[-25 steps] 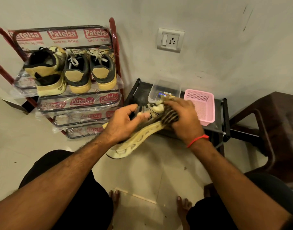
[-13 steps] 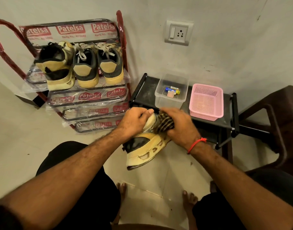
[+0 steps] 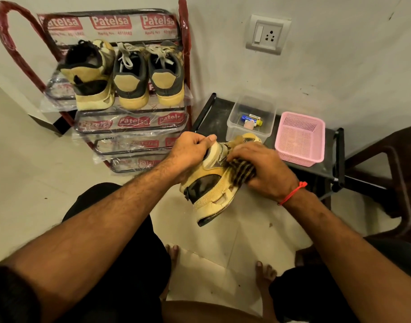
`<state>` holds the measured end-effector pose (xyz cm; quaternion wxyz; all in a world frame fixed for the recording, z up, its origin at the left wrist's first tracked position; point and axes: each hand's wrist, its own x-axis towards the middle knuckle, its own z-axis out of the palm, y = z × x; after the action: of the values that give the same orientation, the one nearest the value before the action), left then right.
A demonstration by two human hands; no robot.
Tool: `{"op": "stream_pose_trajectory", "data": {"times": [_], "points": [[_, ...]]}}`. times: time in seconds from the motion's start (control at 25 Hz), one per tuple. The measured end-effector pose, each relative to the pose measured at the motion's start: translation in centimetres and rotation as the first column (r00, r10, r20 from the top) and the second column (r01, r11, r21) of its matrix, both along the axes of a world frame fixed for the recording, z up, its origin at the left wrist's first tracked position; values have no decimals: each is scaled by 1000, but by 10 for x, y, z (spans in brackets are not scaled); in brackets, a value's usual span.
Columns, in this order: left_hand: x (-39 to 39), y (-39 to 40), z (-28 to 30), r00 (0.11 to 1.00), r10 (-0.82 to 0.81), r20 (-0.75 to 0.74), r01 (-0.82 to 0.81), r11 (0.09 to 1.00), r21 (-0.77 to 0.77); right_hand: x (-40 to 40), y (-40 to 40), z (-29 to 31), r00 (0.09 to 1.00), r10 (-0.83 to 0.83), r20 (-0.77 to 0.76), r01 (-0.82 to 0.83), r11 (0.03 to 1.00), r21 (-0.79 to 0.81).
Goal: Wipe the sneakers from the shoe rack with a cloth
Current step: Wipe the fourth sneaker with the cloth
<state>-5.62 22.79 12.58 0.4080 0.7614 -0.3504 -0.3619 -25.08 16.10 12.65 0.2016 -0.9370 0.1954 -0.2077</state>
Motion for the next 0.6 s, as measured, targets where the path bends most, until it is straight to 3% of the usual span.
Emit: {"op": "stream_pose_trajectory", "data": {"times": [0.08, 0.16, 0.24, 0.32, 0.4, 0.48, 0.52, 0.6], "points": [[-3, -1, 0, 999, 4, 45, -4, 1000, 17, 7, 27, 2, 990, 143, 0, -143, 989, 43], [-6, 0, 0, 996, -23, 86, 17, 998, 60, 16, 60, 4, 917, 398, -27, -395, 915, 85], [-10, 2, 2, 991, -75, 115, 66, 995, 81, 21, 61, 4, 860, 499, -106, -492, 867, 82], [-9, 4, 3, 986, -126, 111, 120, 991, 54, 15, 29, 1, 937, 341, -80, -338, 940, 51], [-6, 6, 6, 981, -154, 119, 155, 988, 5, 0, -13, -3, 999, -35, -21, 36, 999, 28], [-7, 7, 8, 965, -207, 158, 214, 977, -25, -18, -41, -5, 920, -392, 17, 389, 916, 96], [-8, 7, 8, 953, -240, 184, 248, 968, -24, -24, -47, -5, 877, -477, 61, 465, 873, 144], [-10, 6, 5, 930, -278, 239, 289, 957, -13, -26, -46, -1, 861, -490, 138, 456, 862, 221]]}}
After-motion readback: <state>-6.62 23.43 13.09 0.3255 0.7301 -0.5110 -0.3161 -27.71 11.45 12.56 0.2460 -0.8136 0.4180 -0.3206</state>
